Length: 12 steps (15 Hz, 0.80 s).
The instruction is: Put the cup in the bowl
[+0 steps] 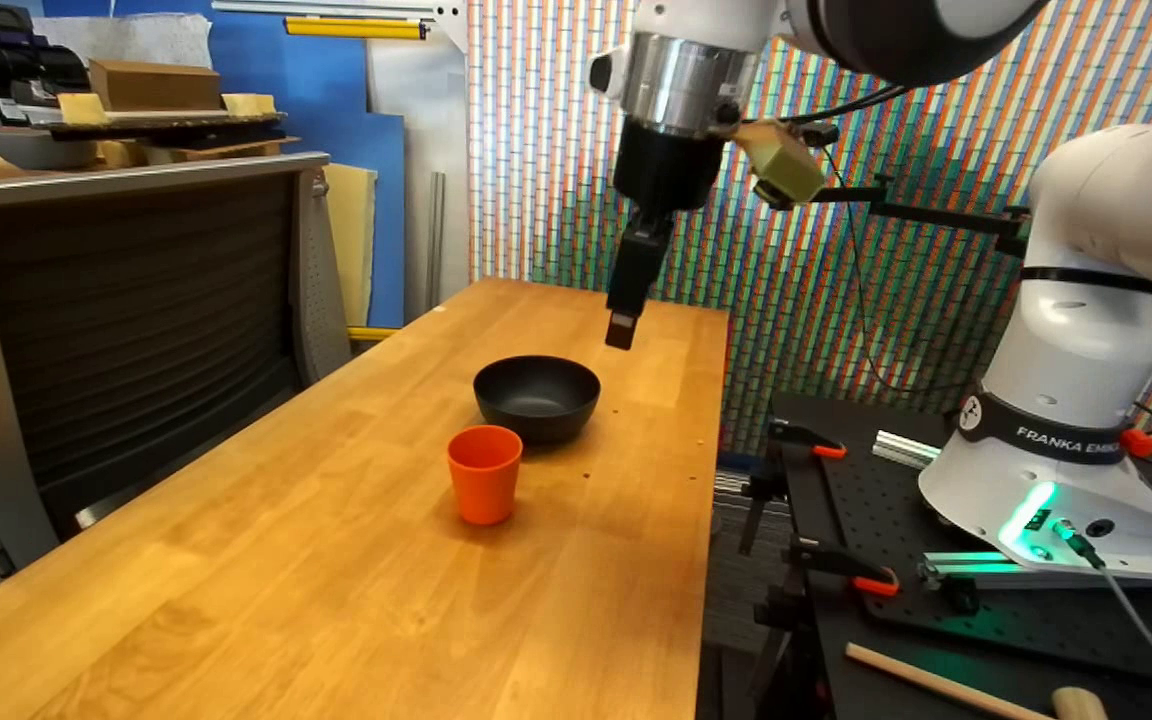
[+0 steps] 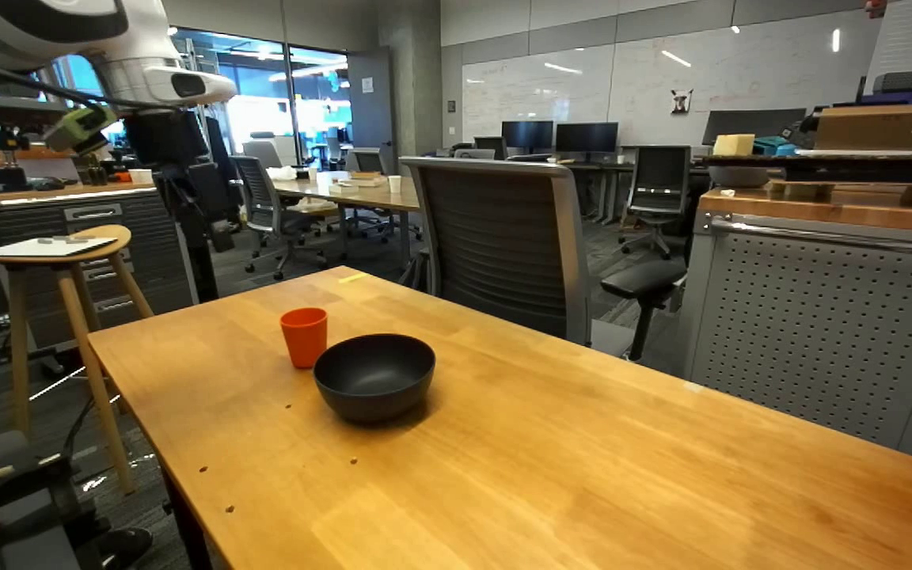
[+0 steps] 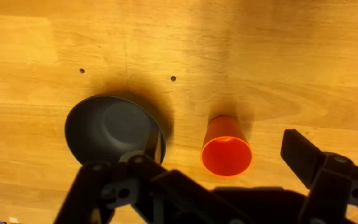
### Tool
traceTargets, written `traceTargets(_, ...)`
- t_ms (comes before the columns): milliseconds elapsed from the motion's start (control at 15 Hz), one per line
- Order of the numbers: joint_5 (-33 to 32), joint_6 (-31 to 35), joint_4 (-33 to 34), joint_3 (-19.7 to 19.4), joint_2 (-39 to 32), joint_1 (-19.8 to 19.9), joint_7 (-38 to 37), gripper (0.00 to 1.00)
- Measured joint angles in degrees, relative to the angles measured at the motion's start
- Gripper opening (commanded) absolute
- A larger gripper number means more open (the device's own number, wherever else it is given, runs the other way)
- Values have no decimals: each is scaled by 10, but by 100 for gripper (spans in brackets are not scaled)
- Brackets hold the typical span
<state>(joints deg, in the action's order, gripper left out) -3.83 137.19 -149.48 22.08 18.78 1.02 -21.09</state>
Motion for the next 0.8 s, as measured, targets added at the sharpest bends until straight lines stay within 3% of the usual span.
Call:
traceTargets(200,-94,20,68,26,-108,33,-35,100)
traceTargets(333,-174,20,120,20,-178,37,-67,100)
traceTargets(533,-266,17,203,-42,-283,-12,-104,100)
traceTargets(733,-266,15,276,-100,-364,-66,-104,100)
traceTargets(800,-257,13,294,-113,-385,-81,-103,75)
